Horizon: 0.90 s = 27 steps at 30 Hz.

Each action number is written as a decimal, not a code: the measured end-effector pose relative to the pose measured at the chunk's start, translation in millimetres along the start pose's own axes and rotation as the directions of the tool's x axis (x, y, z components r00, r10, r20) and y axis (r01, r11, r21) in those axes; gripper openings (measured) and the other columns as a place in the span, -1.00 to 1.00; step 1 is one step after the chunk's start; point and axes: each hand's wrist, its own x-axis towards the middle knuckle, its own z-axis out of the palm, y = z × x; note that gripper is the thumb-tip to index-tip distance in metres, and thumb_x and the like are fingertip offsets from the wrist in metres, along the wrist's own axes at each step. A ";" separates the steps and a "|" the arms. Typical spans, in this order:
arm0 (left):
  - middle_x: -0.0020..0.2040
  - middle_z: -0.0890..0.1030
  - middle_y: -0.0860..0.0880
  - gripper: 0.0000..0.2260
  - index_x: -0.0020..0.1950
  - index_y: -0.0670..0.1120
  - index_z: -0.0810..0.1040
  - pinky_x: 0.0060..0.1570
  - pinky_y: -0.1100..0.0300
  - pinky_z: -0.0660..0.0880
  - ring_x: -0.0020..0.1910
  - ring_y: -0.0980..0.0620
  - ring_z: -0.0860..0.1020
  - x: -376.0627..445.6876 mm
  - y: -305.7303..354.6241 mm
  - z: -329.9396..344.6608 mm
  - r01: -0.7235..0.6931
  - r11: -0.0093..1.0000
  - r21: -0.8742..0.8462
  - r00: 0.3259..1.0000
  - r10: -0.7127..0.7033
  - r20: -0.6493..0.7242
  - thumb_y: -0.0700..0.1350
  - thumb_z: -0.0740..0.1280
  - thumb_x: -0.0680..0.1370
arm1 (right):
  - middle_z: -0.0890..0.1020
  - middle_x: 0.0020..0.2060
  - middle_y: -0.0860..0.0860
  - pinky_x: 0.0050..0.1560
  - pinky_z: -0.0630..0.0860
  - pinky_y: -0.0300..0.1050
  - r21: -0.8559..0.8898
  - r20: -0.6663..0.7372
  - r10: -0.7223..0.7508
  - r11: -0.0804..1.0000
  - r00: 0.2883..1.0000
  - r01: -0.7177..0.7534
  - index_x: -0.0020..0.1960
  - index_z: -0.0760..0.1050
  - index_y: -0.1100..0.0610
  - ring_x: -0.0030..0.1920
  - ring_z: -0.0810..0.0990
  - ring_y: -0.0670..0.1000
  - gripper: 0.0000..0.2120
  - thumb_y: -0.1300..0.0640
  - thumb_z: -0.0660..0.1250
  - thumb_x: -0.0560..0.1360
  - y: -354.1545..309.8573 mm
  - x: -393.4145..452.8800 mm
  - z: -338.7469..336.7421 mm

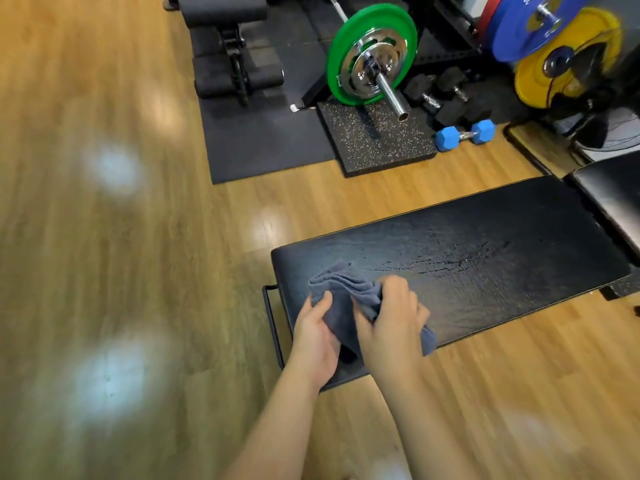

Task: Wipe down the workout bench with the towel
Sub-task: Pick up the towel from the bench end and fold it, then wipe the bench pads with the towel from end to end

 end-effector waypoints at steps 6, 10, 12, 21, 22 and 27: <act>0.27 0.61 -0.24 -0.60 0.34 -0.20 0.52 0.29 -0.09 0.46 0.29 -0.20 0.57 15.5 -7.2 -4.9 0.070 0.997 0.021 0.998 -0.070 0.004 -0.09 0.33 0.53 | 0.48 0.12 -0.03 0.17 0.36 0.08 0.204 0.141 0.073 0.974 0.987 -0.101 0.29 0.30 -0.07 0.17 0.41 0.12 -0.42 -0.15 0.49 0.39 29.0 19.6 -0.6; 0.25 0.62 -0.25 -0.60 0.31 -0.19 0.53 0.32 -0.15 0.45 0.28 -0.23 0.57 30.1 -24.2 1.4 0.049 0.997 0.054 0.996 -0.045 -0.075 0.00 0.37 0.55 | 0.35 0.36 0.22 0.19 0.32 0.20 -0.004 -0.007 -0.148 0.989 0.989 0.148 0.43 0.30 0.00 0.27 0.38 0.27 -0.40 -0.07 0.43 0.47 35.6 15.5 11.4; 0.20 0.64 -0.21 -0.59 0.16 -0.13 0.57 0.31 -0.19 0.44 0.27 -0.25 0.56 40.6 -35.5 -0.6 -0.007 0.933 0.360 0.972 0.092 -0.218 0.17 0.39 0.50 | 0.23 0.49 0.22 0.20 0.32 0.29 -0.145 0.155 -0.170 0.971 0.973 0.193 0.48 0.26 -0.09 0.37 0.30 0.34 -0.40 -0.11 0.33 0.49 51.8 5.4 21.0; 0.61 -0.26 0.20 -0.34 0.60 0.17 -0.20 0.45 -0.27 -0.09 0.60 0.06 -0.20 83.2 -82.2 -44.3 0.371 0.410 0.833 0.752 0.395 -0.529 0.30 0.01 0.59 | -0.12 0.59 0.17 0.40 0.18 0.36 -0.286 0.564 -0.082 0.914 0.822 0.287 0.58 -0.05 -0.15 0.49 0.02 0.45 -0.15 -0.42 0.13 0.41 119.5 -15.0 89.4; 0.60 -0.26 0.21 -0.35 0.60 0.18 -0.21 0.44 -0.25 -0.08 0.60 0.08 -0.19 86.3 -80.7 -44.2 0.374 0.445 0.814 0.745 0.378 -0.549 0.32 -0.02 0.59 | -0.10 0.59 0.16 0.39 0.18 0.36 -0.285 0.550 -0.083 0.917 0.831 0.280 0.58 -0.04 -0.15 0.48 0.04 0.45 -0.15 -0.40 0.16 0.41 115.6 -15.4 92.9; 0.62 -0.07 0.21 -0.36 0.60 0.20 -0.11 0.47 -0.20 -0.17 0.60 0.09 -0.06 83.9 -74.6 -56.9 0.225 0.696 0.682 0.751 0.322 -0.576 0.36 -0.11 0.55 | -0.04 0.60 -0.03 0.43 0.20 0.26 -0.164 0.619 -0.246 0.888 0.746 0.429 0.56 0.02 -0.17 0.49 0.12 0.39 -0.22 -0.17 0.28 0.44 92.2 -10.3 109.6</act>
